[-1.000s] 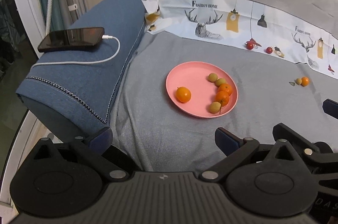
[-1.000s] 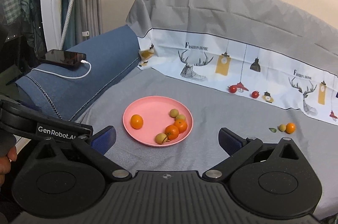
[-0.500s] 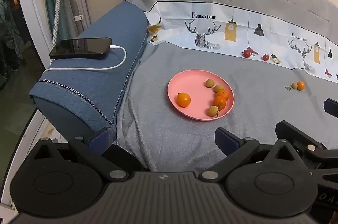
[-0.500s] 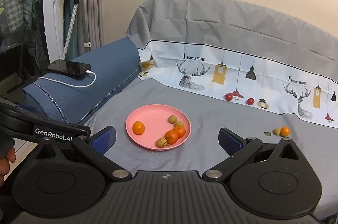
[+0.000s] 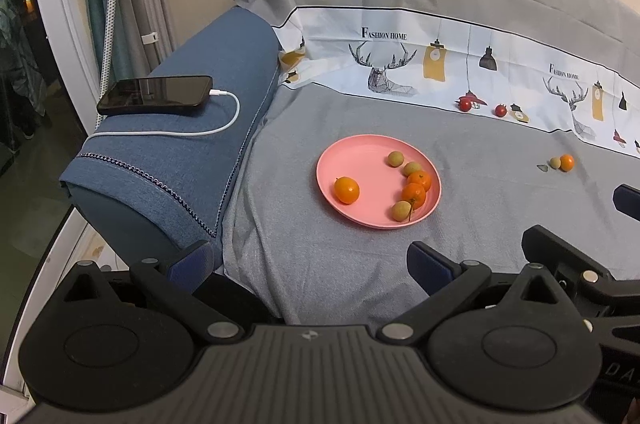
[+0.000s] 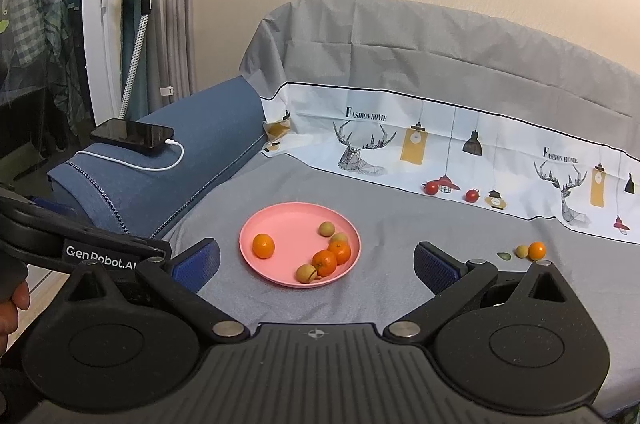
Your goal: Organize fruits
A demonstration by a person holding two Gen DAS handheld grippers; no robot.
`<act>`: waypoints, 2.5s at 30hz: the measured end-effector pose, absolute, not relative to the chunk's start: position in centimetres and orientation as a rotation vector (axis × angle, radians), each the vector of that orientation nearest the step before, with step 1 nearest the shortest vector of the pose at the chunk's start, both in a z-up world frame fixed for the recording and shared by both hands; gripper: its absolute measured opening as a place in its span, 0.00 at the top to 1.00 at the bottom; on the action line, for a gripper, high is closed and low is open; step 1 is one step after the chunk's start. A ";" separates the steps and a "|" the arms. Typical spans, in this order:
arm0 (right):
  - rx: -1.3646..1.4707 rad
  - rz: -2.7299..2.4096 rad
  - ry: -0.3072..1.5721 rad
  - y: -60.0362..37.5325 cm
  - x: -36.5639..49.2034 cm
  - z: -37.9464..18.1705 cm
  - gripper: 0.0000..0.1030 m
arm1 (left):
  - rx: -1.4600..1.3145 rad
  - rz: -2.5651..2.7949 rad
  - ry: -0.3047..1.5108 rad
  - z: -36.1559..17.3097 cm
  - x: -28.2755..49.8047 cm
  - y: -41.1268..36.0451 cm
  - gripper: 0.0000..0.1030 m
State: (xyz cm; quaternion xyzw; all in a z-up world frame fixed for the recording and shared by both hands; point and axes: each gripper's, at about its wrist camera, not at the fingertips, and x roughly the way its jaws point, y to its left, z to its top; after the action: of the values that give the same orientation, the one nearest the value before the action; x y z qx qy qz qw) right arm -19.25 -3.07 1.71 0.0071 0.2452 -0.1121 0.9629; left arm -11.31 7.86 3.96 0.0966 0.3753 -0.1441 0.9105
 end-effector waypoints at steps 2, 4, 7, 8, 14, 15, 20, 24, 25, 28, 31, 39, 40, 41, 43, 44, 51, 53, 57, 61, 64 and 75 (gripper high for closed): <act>0.015 -0.227 0.497 -3.1 -19.3 1.7 0.01 | 0.199 -0.297 0.775 4.0 -11.3 7.9 0.00; 0.014 -0.227 0.497 -3.1 -19.3 1.7 0.01 | 0.199 -0.296 0.777 3.9 -11.3 7.9 0.00; 0.016 -0.227 0.500 -3.1 -19.2 1.6 0.01 | 0.200 -0.297 0.779 3.9 -11.2 7.9 0.00; 0.016 -0.227 0.501 -3.1 -19.2 1.6 0.01 | 0.201 -0.297 0.781 3.8 -11.1 7.8 0.00; 0.020 -0.226 0.510 -3.2 -19.0 1.4 0.01 | 0.204 -0.297 0.790 3.7 -11.0 7.9 0.00; 0.021 -0.226 0.512 -3.2 -18.9 1.3 0.01 | 0.204 -0.298 0.792 3.6 -10.9 7.8 0.00; 0.024 -0.226 0.520 -3.3 -18.7 1.2 0.01 | 0.207 -0.298 0.802 3.3 -10.7 7.8 0.00; 0.027 -0.226 0.526 -3.4 -18.5 1.1 0.01 | 0.210 -0.299 0.811 3.1 -10.4 7.8 0.00; 0.028 -0.227 0.528 -3.4 -18.5 1.0 0.01 | 0.211 -0.299 0.813 3.0 -10.3 7.8 0.00; 0.030 -0.227 0.533 -3.5 -18.3 0.9 0.01 | 0.213 -0.299 0.819 2.8 -10.2 7.8 0.00; 0.032 -0.227 0.538 -3.6 -18.1 0.8 0.01 | 0.215 -0.297 0.823 2.7 -10.0 7.7 0.00; 0.041 -0.230 0.547 -3.8 -17.7 0.5 0.01 | 0.230 -0.291 0.831 2.5 -9.6 7.4 0.00; 0.044 -0.230 0.548 -3.9 -17.6 0.4 0.01 | 0.234 -0.289 0.833 2.4 -9.6 7.4 0.00; 0.046 -0.232 0.549 -4.0 -17.5 0.4 0.01 | 0.237 -0.288 0.834 2.3 -9.5 7.3 0.00; 0.054 -0.234 0.553 -4.2 -17.4 0.2 0.01 | 0.244 -0.287 0.837 2.2 -9.4 7.1 0.00; 0.057 -0.234 0.554 -4.4 -17.3 0.2 0.01 | 0.247 -0.286 0.838 2.2 -9.3 7.0 0.00; 0.090 -0.250 0.561 -5.7 -17.0 -0.5 0.01 | 0.282 -0.291 0.842 1.9 -8.7 5.7 0.00; 0.105 -0.258 0.561 -6.2 -16.9 -0.7 0.01 | 0.297 -0.294 0.836 1.8 -8.5 5.1 0.00; 0.136 -0.284 0.560 -7.6 -16.9 -1.0 0.01 | 0.332 -0.308 0.828 1.7 -7.8 3.6 0.00; 0.167 -0.331 0.558 -9.6 -17.0 -1.3 0.01 | 0.366 -0.328 0.816 1.6 -6.9 1.4 0.00; 0.197 -0.392 0.551 -11.8 -17.3 -1.7 0.01 | 0.387 -0.352 0.820 1.5 -6.0 -0.8 0.00; 0.305 -0.685 0.546 -24.0 -18.1 -5.3 0.01 | 0.405 -0.447 0.819 -0.1 -0.9 -12.4 0.00</act>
State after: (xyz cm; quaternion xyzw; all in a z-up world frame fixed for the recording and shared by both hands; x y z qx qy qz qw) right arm -18.13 -24.04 -5.32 0.1471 0.2635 -0.3302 0.8944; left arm -0.89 -12.44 -0.14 0.1940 0.3923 -0.2142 0.8733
